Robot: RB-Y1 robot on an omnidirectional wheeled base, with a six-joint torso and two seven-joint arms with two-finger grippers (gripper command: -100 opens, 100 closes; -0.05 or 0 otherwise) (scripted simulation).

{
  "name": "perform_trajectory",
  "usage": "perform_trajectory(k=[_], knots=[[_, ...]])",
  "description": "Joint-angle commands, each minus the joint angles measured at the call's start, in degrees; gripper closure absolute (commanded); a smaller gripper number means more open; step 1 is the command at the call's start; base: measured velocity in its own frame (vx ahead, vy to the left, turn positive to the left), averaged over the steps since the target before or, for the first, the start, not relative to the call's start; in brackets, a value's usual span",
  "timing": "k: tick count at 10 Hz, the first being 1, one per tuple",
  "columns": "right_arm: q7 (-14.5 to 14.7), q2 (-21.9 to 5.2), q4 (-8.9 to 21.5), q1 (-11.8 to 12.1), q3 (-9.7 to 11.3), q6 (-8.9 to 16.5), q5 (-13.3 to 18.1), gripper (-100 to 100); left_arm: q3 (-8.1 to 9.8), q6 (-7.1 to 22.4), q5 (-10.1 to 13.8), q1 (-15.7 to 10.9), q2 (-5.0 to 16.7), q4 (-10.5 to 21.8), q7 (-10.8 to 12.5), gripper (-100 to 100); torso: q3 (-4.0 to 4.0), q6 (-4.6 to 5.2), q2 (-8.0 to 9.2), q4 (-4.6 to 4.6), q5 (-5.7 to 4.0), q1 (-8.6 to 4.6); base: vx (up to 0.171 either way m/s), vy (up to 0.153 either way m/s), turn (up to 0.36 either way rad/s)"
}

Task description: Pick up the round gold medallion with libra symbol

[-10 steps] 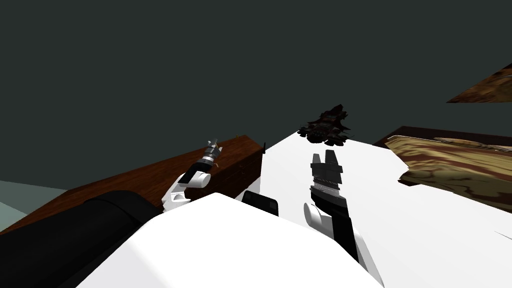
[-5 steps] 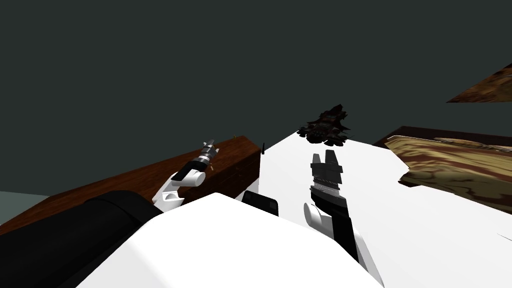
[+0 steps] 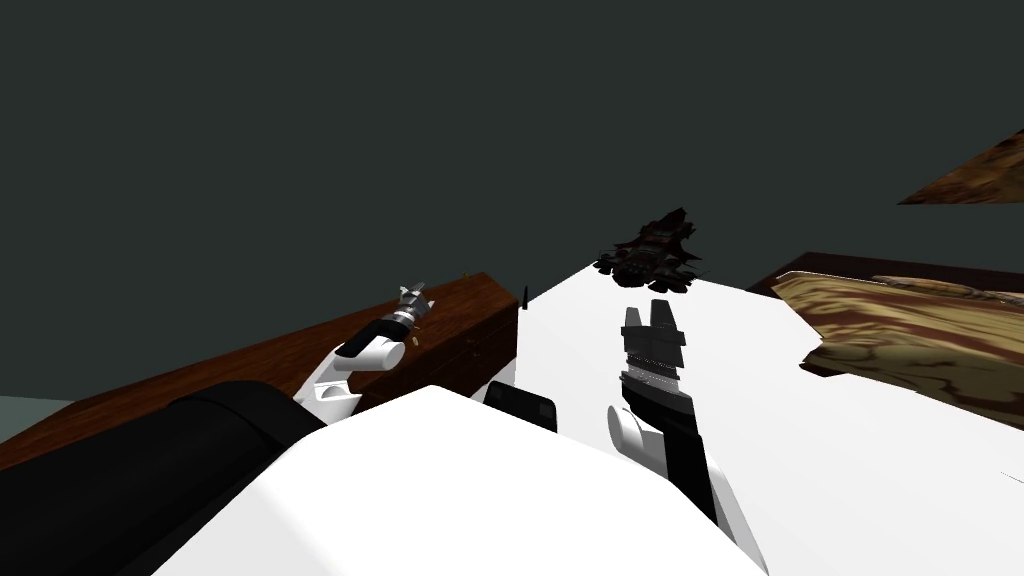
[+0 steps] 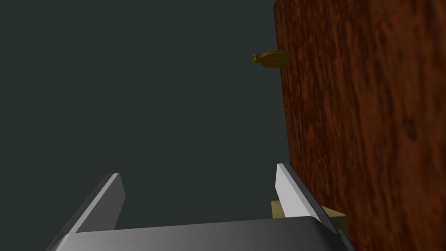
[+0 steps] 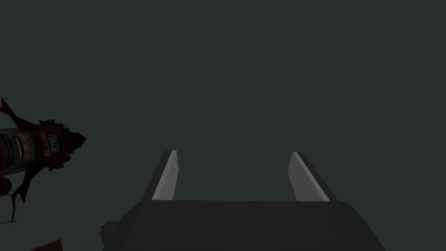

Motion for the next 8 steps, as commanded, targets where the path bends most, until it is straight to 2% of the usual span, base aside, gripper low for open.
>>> perform_trajectory(k=[1,2,3,4,5,6,7,8], knots=[[0.0,0.0,0.0,0.0,0.0,0.0,0.0,0,1.88,2.9,1.7,0.1,1.0,0.3,1.6,-100,0.00,0.00,0.00,0.00,0.00,0.00,0.070,-0.041,0.006],[0.0,0.0,0.0,0.0,0.0,0.0,0.0,0,1.88,4.5,1.7,0.1,1.0,0.3,1.6,-100,-0.01,0.00,-0.02,0.00,-0.01,-0.02,0.058,-0.040,0.005],[0.0,0.0,0.0,0.0,0.0,0.0,0.0,0,3.47,6.2,3.1,0.2,1.8,0.6,2.9,-100,0.01,0.00,0.02,0.00,-0.01,-0.03,0.079,-0.052,0.011],[0.0,0.0,0.0,0.0,0.0,0.0,0.0,0,3.47,8.1,3.1,0.2,1.8,0.6,2.9,-100,-0.02,0.00,-0.05,0.00,-0.02,-0.07,0.065,-0.044,0.008],[0.0,0.0,0.0,0.0,0.0,0.0,0.0,0,4.98,9.9,4.4,0.4,2.5,0.9,4.3,-100,-0.01,0.00,-0.01,-0.01,-0.01,-0.05,0.055,-0.042,0.013],[0.0,0.0,0.0,0.0,0.0,0.0,0.0,0,4.98,11.5,4.4,0.4,2.5,0.9,4.3,-100,0.01,-0.01,0.02,0.01,-0.01,-0.04,0.045,-0.027,0.012],[0.0,0.0,0.0,0.0,0.0,0.0,0.0,0,6.42,13.3,5.7,0.5,3.2,1.3,5.6,-100,0.03,0.00,0.06,0.01,0.00,0.01,0.056,-0.025,0.021],[0.0,0.0,0.0,0.0,0.0,0.0,0.0,0,6.42,14.9,5.7,0.5,3.2,1.3,5.6,-100,0.03,-0.01,0.04,0.01,0.00,0.03,0.050,-0.032,0.011]])
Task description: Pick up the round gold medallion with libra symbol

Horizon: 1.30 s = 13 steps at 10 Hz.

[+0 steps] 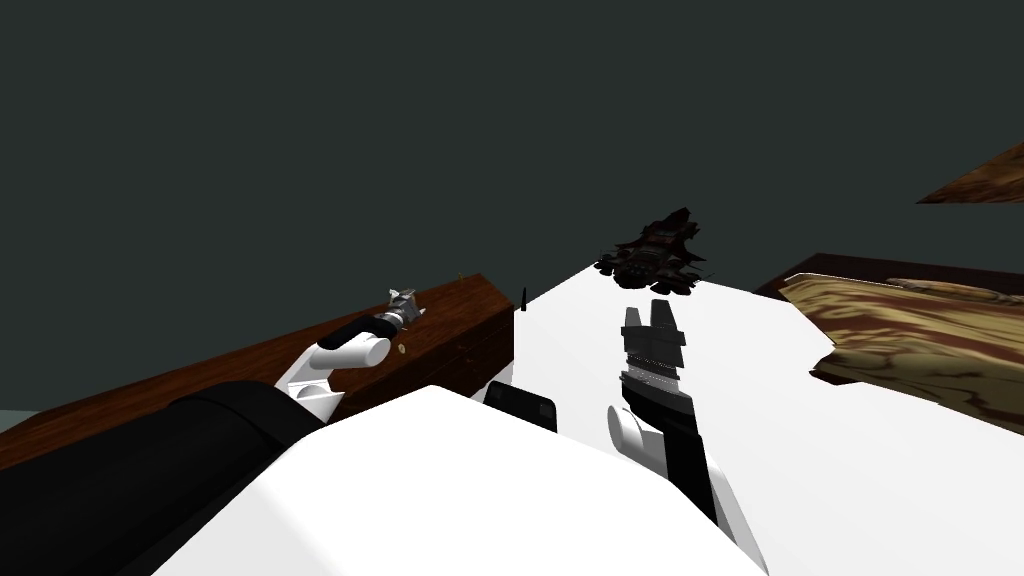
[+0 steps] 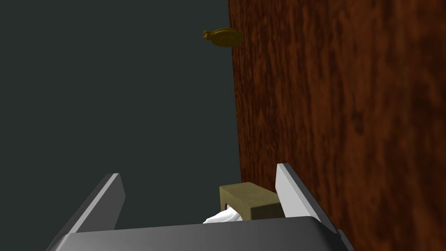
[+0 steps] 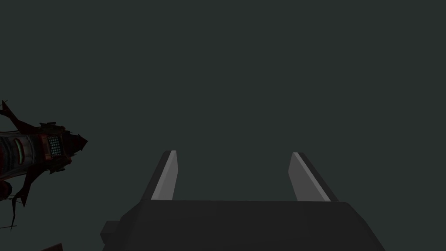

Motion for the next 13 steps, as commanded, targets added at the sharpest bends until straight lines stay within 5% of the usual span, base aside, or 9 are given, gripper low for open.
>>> perform_trajectory(k=[1,6,13], knots=[[0.0,0.0,0.0,0.0,0.0,0.0,0.0,0,0.04,1.9,0.0,0.1,-0.2,-0.1,0.1,-100,0.00,0.00,0.00,0.00,0.00,0.00,0.027,-0.021,-0.002],[0.0,0.0,0.0,0.0,0.0,0.0,0.0,0,3.87,10.5,3.7,0.4,1.8,1.1,3.9,-100,0.00,0.00,0.01,0.00,0.00,0.01,0.051,-0.027,0.024],[0.0,0.0,0.0,0.0,0.0,0.0,0.0,0,6.90,21.6,6.8,0.7,3.4,2.5,7.2,-100,0.07,0.01,0.12,0.02,0.02,0.09,0.033,-0.018,0.025]])
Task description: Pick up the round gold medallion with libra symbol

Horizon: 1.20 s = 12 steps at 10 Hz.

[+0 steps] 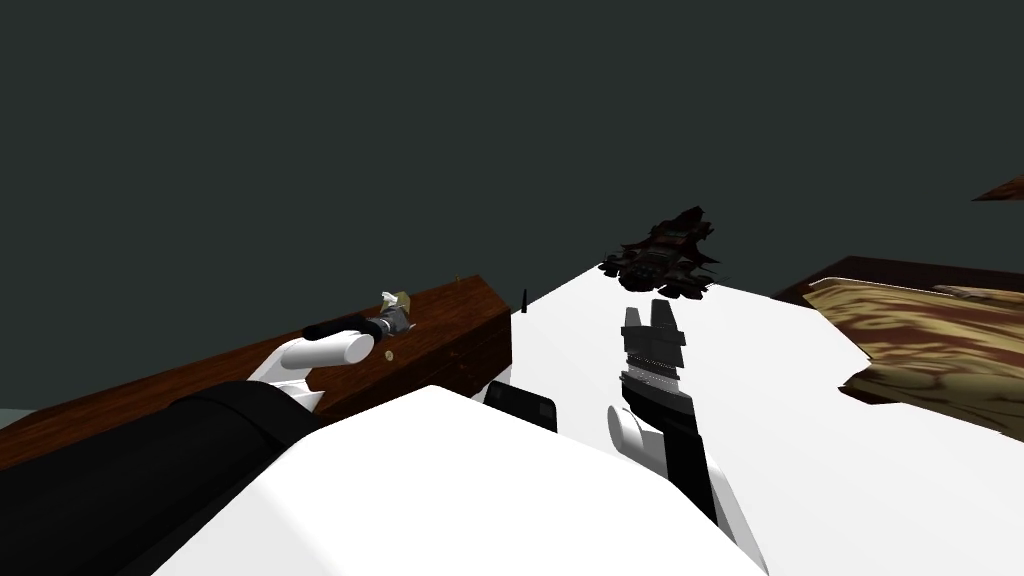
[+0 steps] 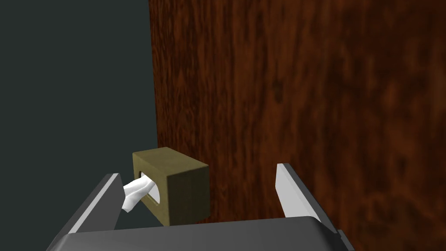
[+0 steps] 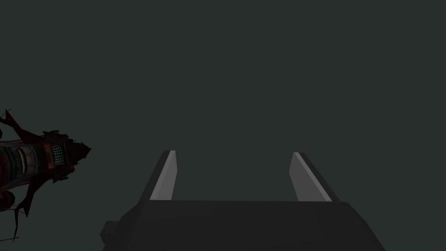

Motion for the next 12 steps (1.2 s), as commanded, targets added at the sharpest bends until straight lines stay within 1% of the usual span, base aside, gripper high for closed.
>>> perform_trajectory(k=[1,2,3,4,5,6,7,8,9,10,11,12], knots=[[0.0,0.0,0.0,0.0,0.0,0.0,0.0,0,0.54,2.2,0.7,0.1,0.3,0.3,0.5,-100,0.00,0.00,0.00,0.00,0.00,0.00,0.023,-0.010,0.031],[0.0,0.0,0.0,0.0,0.0,0.0,0.0,0,1.36,4.3,1.6,0.2,0.9,0.8,1.5,-100,-0.01,0.01,-0.01,0.00,0.00,0.00,0.032,-0.015,0.049],[0.0,0.0,0.0,0.0,0.0,0.0,0.0,0,1.36,5.3,1.6,0.2,0.9,0.8,1.5,-100,-0.02,0.00,-0.03,-0.01,0.00,-0.01,0.030,-0.015,0.029],[0.0,0.0,0.0,0.0,0.0,0.0,0.0,0,2.09,7.1,2.4,0.3,1.3,1.3,2.4,-100,-0.02,0.02,-0.03,-0.01,0.00,-0.02,0.031,-0.008,0.042],[0.0,0.0,0.0,0.0,0.0,0.0,0.0,0,2.09,8.3,2.4,0.3,1.3,1.3,2.4,-100,-0.02,0.00,-0.04,-0.01,0.00,0.00,0.025,-0.005,0.029],[0.0,0.0,0.0,0.0,0.0,0.0,0.0,0,2.72,10.2,3.1,0.4,1.8,1.8,3.3,-100,-0.02,0.01,-0.02,-0.01,0.01,0.01,0.024,-0.004,0.051],[0.0,0.0,0.0,0.0,0.0,0.0,0.0,0,2.72,11.1,3.1,0.4,1.8,1.8,3.3,-100,-0.01,0.01,-0.02,0.00,0.00,0.03,0.019,-0.005,0.025],[0.0,0.0,0.0,0.0,0.0,0.0,0.0,0,3.26,13.3,3.8,0.5,2.2,2.3,4.1,-100,0.00,0.01,0.00,0.00,0.01,0.02,0.017,-0.004,0.053],[0.0,0.0,0.0,0.0,0.0,0.0,0.0,0,3.26,13.8,3.8,0.5,2.2,2.3,4.1,-100,0.01,0.00,0.02,0.00,0.01,0.03,0.014,-0.003,0.029],[0.0,0.0,0.0,0.0,0.0,0.0,0.0,0,3.72,15.8,4.4,0.6,2.6,2.8,4.9,-100,0.01,0.02,0.03,0.00,0.01,0.03,0.017,0.001,0.051],[0.0,0.0,0.0,0.0,0.0,0.0,0.0,0,3.72,16.3,4.4,0.6,2.6,2.8,4.9,-100,0.01,0.00,0.03,0.00,0.01,0.04,0.016,-0.001,0.025],[0.0,0.0,0.0,0.0,0.0,0.0,0.0,0,4.10,18.5,5.0,0.7,2.9,3.2,5.6,-100,0.01,0.02,0.02,0.00,0.01,0.03,0.016,0.001,0.040]])
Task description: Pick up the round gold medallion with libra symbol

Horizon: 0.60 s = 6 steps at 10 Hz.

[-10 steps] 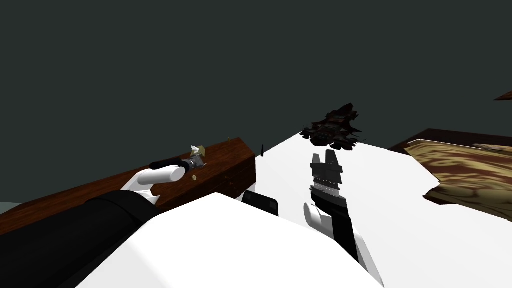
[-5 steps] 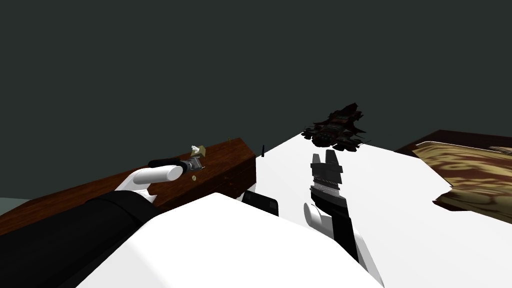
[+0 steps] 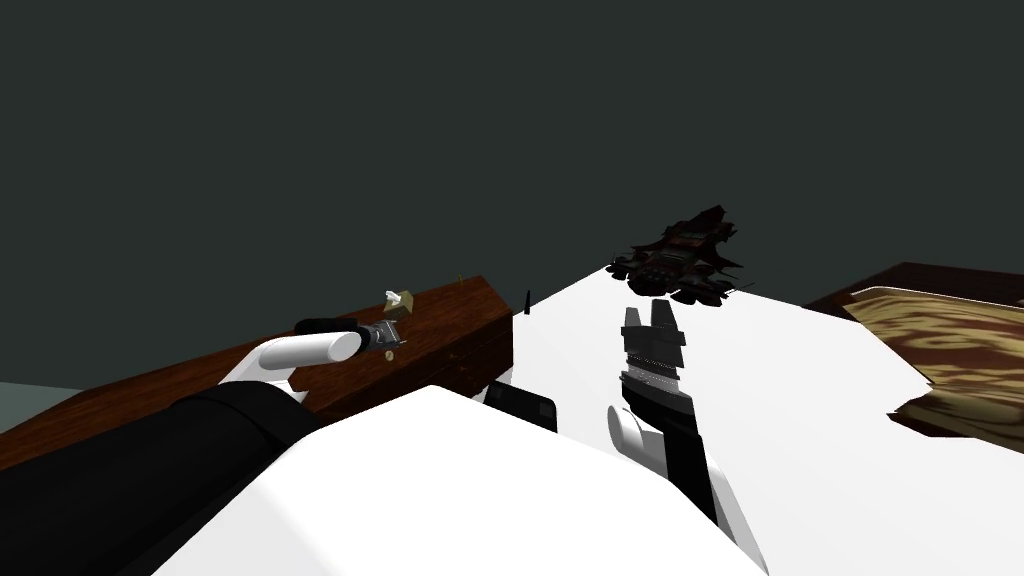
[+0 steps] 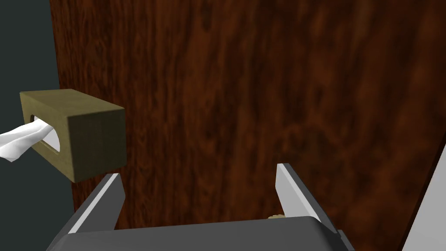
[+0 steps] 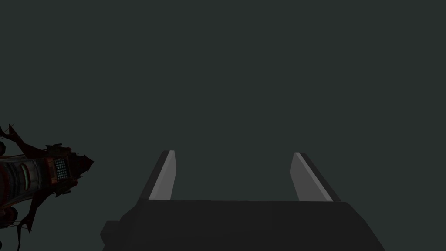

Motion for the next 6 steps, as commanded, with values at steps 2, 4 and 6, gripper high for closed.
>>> perform_trajectory(k=[2,4,6], knots=[[0.0,0.0,0.0,0.0,0.0,0.0,0.0,0,0.52,3.7,0.8,0.1,0.5,0.9,1.0,-100,0.00,-0.01,0.00,0.00,0.01,0.01,0.015,0.004,0.053],[0.0,0.0,0.0,0.0,0.0,0.0,0.0,0,0.91,7.3,1.6,0.3,0.9,1.7,2.0,-100,0.01,0.00,0.02,0.00,0.01,0.02,0.010,0.009,0.053],[0.0,0.0,0.0,0.0,0.0,0.0,0.0,0,1.04,10.3,2.2,0.5,1.0,2.6,2.8,-100,0.01,0.00,0.03,0.00,0.02,0.05,0.010,0.013,0.065]])
